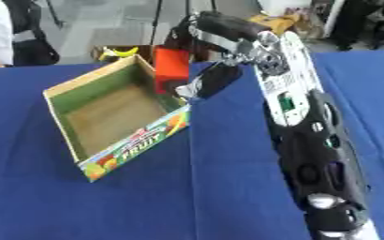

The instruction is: Pick up objects on the table and place them in the box.

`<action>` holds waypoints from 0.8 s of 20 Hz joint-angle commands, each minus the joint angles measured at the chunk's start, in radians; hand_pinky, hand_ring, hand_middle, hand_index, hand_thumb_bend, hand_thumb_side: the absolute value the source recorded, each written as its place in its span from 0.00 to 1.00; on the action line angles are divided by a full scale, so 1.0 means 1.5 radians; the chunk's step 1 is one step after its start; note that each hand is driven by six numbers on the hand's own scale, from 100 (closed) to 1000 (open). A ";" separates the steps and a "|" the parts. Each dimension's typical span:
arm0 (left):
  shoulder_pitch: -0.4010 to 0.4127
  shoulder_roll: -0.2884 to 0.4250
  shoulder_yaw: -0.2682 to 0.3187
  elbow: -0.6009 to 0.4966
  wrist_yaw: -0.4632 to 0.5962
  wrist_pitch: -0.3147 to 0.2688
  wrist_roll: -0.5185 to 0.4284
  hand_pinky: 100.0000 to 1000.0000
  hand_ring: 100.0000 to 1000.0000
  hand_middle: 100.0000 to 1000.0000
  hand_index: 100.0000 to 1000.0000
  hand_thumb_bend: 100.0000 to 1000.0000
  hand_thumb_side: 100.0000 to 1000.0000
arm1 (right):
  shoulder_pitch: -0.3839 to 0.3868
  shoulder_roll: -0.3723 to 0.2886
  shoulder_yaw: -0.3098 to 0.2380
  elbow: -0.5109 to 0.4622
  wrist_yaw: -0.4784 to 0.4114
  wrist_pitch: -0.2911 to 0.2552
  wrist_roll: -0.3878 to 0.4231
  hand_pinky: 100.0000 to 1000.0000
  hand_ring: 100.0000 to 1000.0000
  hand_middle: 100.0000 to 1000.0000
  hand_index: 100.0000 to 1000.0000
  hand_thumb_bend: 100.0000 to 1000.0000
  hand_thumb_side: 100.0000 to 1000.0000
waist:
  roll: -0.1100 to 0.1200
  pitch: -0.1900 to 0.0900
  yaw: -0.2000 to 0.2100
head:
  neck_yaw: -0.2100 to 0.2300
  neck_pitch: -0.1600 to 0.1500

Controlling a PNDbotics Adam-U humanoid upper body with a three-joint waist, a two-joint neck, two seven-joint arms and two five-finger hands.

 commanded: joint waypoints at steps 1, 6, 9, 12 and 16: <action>-0.003 0.008 -0.003 -0.013 0.002 -0.001 -0.003 0.29 0.52 0.60 0.89 0.46 0.86 | -0.024 0.021 0.005 -0.021 0.015 -0.045 0.039 0.55 0.54 0.30 0.42 0.00 0.34 | 0.001 -0.010 0.004 | -0.003 -0.010; -0.004 0.007 -0.003 -0.013 0.003 -0.002 -0.005 0.29 0.52 0.60 0.89 0.46 0.86 | -0.033 0.055 0.011 -0.018 0.048 -0.023 0.010 0.55 0.54 0.30 0.42 0.00 0.34 | 0.001 -0.008 0.012 | -0.006 -0.012; -0.005 0.006 -0.004 -0.013 0.004 -0.002 -0.005 0.29 0.52 0.60 0.89 0.46 0.86 | -0.036 0.068 0.013 -0.015 0.062 -0.014 -0.006 0.55 0.54 0.30 0.42 0.00 0.33 | 0.002 -0.006 0.013 | -0.008 -0.013; -0.007 0.006 -0.004 -0.013 0.005 -0.002 -0.006 0.29 0.52 0.60 0.89 0.46 0.86 | -0.039 0.086 0.008 -0.016 0.083 0.006 -0.028 0.55 0.54 0.30 0.42 0.00 0.32 | 0.002 -0.006 0.012 | -0.009 -0.013; -0.006 0.006 -0.004 -0.013 0.006 -0.003 -0.006 0.29 0.52 0.60 0.89 0.46 0.86 | -0.039 0.109 -0.005 -0.016 0.125 0.047 -0.070 0.55 0.54 0.29 0.42 0.00 0.31 | 0.004 -0.006 0.015 | -0.011 -0.015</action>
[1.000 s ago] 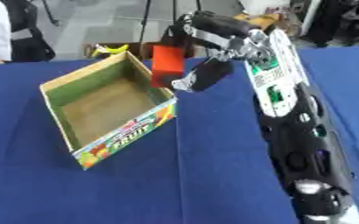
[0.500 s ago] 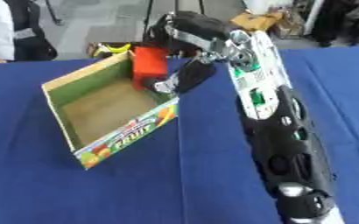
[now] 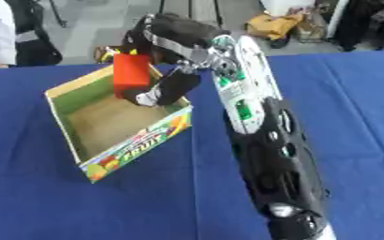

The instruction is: Pick up objects on the table and place them in the box.

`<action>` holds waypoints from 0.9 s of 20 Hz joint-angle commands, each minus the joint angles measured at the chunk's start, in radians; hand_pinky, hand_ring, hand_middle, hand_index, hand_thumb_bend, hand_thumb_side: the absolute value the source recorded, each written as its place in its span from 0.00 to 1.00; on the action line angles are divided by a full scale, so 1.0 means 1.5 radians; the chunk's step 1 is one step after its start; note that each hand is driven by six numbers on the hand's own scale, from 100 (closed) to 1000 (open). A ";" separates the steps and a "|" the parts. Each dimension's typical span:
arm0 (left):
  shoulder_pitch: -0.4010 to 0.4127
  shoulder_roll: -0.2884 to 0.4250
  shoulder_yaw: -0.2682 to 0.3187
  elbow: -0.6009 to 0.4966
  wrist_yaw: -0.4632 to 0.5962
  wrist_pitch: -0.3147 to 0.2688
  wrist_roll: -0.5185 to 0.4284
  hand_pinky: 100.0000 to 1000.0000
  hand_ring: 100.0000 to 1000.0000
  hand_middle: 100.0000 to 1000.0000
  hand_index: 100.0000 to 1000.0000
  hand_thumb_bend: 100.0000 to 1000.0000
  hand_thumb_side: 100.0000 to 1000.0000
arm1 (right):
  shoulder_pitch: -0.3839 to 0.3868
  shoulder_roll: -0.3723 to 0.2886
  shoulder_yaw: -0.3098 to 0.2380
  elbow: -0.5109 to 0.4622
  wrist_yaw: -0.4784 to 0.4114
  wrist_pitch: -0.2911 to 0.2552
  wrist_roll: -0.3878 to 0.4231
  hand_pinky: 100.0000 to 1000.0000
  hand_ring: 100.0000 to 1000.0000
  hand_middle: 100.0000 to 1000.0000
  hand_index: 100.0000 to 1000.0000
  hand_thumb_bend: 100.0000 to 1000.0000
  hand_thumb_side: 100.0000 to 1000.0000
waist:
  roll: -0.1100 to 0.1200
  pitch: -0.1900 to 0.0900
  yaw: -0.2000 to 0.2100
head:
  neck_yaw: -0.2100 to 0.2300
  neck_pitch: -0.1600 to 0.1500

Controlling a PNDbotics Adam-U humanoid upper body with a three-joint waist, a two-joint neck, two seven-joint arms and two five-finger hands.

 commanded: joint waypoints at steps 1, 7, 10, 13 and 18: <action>-0.005 0.006 -0.001 -0.013 0.004 -0.002 -0.003 0.29 0.52 0.60 0.89 0.46 0.86 | -0.016 0.018 -0.004 -0.007 0.035 0.030 -0.034 0.55 0.54 0.29 0.42 0.00 0.31 | 0.003 -0.011 0.004 | -0.004 -0.009; -0.005 0.005 -0.001 -0.013 0.004 -0.003 -0.004 0.29 0.52 0.60 0.89 0.46 0.86 | -0.016 0.040 0.007 0.004 0.093 0.087 -0.087 0.56 0.53 0.29 0.41 0.00 0.31 | 0.004 -0.009 0.004 | -0.005 -0.011; -0.005 0.004 -0.001 -0.013 0.004 -0.002 -0.005 0.29 0.52 0.60 0.89 0.46 0.86 | -0.014 0.051 0.007 0.007 0.124 0.103 -0.107 0.56 0.53 0.29 0.41 0.00 0.31 | 0.004 -0.008 0.004 | -0.005 -0.011; -0.005 0.004 -0.001 -0.013 0.005 -0.003 -0.005 0.29 0.52 0.60 0.89 0.46 0.86 | -0.012 0.062 0.008 0.012 0.144 0.109 -0.120 0.56 0.53 0.29 0.41 0.00 0.30 | 0.005 -0.008 0.004 | -0.006 -0.012; -0.005 0.003 -0.001 -0.013 0.005 -0.003 -0.006 0.29 0.52 0.60 0.89 0.46 0.86 | -0.013 0.077 0.009 0.023 0.159 0.109 -0.124 0.56 0.53 0.29 0.41 0.00 0.31 | 0.005 -0.007 0.006 | -0.008 -0.014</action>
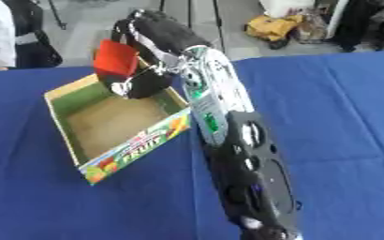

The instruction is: Pick up objects on the table and place them in the box.

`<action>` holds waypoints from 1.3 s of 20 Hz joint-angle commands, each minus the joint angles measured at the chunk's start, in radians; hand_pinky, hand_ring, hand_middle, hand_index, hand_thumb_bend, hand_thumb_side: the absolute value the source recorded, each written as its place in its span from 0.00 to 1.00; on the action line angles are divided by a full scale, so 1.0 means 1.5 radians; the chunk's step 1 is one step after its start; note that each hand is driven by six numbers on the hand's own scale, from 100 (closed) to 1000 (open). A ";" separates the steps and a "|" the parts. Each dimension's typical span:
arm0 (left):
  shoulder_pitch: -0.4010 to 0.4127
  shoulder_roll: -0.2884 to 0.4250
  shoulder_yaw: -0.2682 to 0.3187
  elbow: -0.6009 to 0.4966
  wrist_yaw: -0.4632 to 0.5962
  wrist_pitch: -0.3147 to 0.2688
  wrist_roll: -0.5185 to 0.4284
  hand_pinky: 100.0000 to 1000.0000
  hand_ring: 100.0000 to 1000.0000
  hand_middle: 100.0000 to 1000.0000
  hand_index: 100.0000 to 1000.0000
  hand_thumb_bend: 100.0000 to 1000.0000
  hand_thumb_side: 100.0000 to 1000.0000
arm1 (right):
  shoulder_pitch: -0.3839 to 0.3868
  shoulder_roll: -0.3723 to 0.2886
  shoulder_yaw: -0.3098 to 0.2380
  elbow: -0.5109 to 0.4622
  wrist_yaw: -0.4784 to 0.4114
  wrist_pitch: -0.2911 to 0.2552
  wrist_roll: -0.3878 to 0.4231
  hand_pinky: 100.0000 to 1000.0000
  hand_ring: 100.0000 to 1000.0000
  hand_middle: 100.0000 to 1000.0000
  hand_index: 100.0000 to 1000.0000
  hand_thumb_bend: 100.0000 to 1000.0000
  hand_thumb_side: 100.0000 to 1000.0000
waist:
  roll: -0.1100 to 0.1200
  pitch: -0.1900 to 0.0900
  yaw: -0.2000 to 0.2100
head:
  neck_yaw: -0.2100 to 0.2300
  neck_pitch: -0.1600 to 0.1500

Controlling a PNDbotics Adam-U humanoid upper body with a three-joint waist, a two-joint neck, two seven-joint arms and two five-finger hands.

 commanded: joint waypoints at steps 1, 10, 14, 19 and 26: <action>-0.005 0.008 -0.001 -0.013 0.001 -0.002 -0.003 0.29 0.52 0.60 0.89 0.46 0.86 | -0.014 0.019 0.004 0.003 0.019 0.001 -0.003 0.56 0.53 0.29 0.41 0.00 0.31 | 0.002 -0.010 0.002 | -0.003 -0.009; -0.006 0.007 -0.001 -0.013 0.001 -0.001 -0.004 0.29 0.52 0.60 0.89 0.46 0.86 | -0.008 0.062 0.003 0.034 0.078 0.001 -0.014 0.56 0.53 0.29 0.41 0.00 0.31 | 0.003 -0.009 0.001 | -0.005 -0.011; -0.006 0.007 -0.001 -0.013 0.001 -0.001 -0.004 0.29 0.52 0.60 0.89 0.46 0.86 | -0.006 0.077 0.002 0.051 0.112 0.006 -0.024 0.57 0.53 0.29 0.41 0.00 0.31 | 0.003 -0.009 0.001 | -0.005 -0.011; -0.006 0.006 -0.001 -0.013 0.001 -0.001 -0.004 0.29 0.52 0.60 0.89 0.47 0.86 | -0.005 0.081 0.000 0.061 0.127 0.004 -0.034 0.57 0.53 0.29 0.41 0.00 0.31 | 0.003 -0.008 0.002 | -0.005 -0.012; -0.006 0.006 -0.001 -0.013 0.001 -0.001 -0.006 0.29 0.52 0.60 0.89 0.47 0.86 | -0.004 0.096 -0.019 0.079 0.182 0.031 -0.055 0.57 0.53 0.29 0.41 0.00 0.30 | 0.004 -0.007 0.003 | -0.006 -0.014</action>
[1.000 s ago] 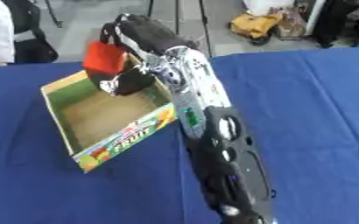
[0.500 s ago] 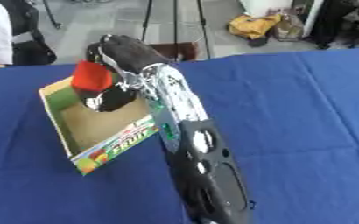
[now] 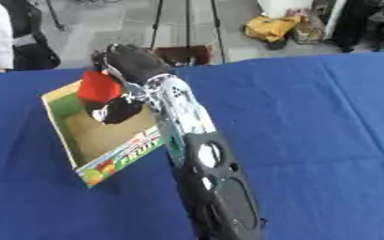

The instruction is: Pick up objects on the table and place them in the box.

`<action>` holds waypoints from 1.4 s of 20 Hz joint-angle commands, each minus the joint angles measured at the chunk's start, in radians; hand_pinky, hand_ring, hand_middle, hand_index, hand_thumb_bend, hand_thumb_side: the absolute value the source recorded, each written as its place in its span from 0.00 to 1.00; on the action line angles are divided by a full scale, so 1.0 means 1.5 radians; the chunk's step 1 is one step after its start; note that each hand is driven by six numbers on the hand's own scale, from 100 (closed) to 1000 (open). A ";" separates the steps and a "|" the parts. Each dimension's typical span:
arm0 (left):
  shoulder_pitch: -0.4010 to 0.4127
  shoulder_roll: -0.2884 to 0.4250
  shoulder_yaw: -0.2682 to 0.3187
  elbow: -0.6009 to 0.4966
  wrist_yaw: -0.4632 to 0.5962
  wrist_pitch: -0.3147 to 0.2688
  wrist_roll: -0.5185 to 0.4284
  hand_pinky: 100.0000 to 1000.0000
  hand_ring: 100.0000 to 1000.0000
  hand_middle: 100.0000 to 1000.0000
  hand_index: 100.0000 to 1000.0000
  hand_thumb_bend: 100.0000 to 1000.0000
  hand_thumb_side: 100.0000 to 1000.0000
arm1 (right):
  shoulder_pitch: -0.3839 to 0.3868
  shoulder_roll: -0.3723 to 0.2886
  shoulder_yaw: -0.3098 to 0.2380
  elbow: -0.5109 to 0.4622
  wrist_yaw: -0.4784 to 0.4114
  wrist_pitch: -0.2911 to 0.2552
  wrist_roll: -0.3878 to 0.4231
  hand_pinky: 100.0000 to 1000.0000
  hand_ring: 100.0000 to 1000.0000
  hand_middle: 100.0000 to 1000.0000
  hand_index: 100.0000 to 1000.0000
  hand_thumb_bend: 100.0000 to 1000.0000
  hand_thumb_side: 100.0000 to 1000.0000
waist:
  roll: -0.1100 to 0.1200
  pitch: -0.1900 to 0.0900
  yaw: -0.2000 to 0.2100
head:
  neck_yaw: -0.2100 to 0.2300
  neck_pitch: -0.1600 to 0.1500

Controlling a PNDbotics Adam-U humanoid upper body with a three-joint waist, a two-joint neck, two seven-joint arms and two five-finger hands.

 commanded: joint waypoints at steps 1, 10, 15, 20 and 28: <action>-0.005 0.006 -0.001 -0.013 0.001 -0.001 -0.001 0.29 0.52 0.60 0.89 0.47 0.86 | -0.010 0.011 -0.008 -0.002 0.026 0.010 -0.013 0.57 0.53 0.29 0.41 0.00 0.30 | 0.003 -0.010 0.003 | -0.002 -0.009; -0.004 0.005 -0.001 -0.013 0.002 -0.003 -0.002 0.29 0.52 0.60 0.89 0.47 0.86 | 0.002 0.033 -0.022 0.009 0.077 0.030 -0.020 0.57 0.53 0.29 0.41 0.00 0.30 | 0.005 -0.009 0.006 | -0.003 -0.010; -0.005 0.005 -0.001 -0.013 0.002 -0.003 -0.003 0.29 0.52 0.60 0.89 0.47 0.86 | 0.007 0.053 -0.025 0.025 0.107 0.030 -0.020 0.57 0.53 0.29 0.42 0.00 0.30 | 0.005 -0.009 0.007 | -0.004 -0.010; -0.006 0.005 -0.001 -0.013 0.003 -0.003 -0.003 0.29 0.52 0.60 0.89 0.47 0.86 | 0.015 0.075 -0.038 0.031 0.143 0.035 -0.022 0.57 0.53 0.29 0.42 0.00 0.30 | 0.005 -0.008 0.007 | -0.006 -0.009; -0.006 0.005 -0.001 -0.013 0.002 -0.002 -0.003 0.29 0.52 0.60 0.89 0.47 0.86 | 0.028 0.098 -0.051 0.030 0.185 0.035 -0.028 0.57 0.53 0.30 0.43 0.00 0.30 | 0.005 -0.008 0.006 | -0.006 -0.010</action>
